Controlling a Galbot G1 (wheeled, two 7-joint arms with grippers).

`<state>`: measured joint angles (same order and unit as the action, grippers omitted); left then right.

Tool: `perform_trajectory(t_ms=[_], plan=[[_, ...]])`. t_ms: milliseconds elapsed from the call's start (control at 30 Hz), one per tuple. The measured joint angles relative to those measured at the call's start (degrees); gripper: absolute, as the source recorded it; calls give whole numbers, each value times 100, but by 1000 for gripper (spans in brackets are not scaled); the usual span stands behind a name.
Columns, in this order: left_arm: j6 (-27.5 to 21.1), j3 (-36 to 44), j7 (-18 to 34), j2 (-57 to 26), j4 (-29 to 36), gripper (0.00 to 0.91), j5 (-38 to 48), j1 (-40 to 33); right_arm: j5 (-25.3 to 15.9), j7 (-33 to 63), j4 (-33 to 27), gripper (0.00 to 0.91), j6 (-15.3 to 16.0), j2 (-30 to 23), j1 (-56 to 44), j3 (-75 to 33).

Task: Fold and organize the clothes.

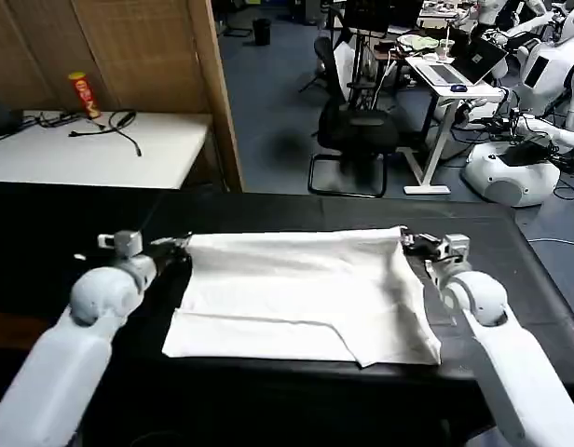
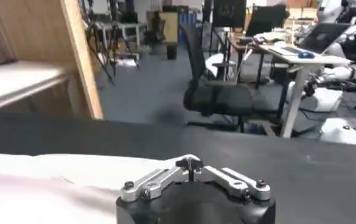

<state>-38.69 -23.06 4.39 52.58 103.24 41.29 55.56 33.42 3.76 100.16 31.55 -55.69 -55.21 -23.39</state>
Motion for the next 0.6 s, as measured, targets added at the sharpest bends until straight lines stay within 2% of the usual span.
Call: perform_trajectory(t_ms=[133,367,600], plan=[[-59,-69,76,-151,400,0,-13,447,62,36,462,10,128,224,-518,-159],[-91,-228,110,-329,983,0,-108,991,154,312,1171,10,570,458,-1310,-317],[-87,-489,96,-315,1359,0,-302,1611,120,406,1555,10,808,495,-1964,-421]])
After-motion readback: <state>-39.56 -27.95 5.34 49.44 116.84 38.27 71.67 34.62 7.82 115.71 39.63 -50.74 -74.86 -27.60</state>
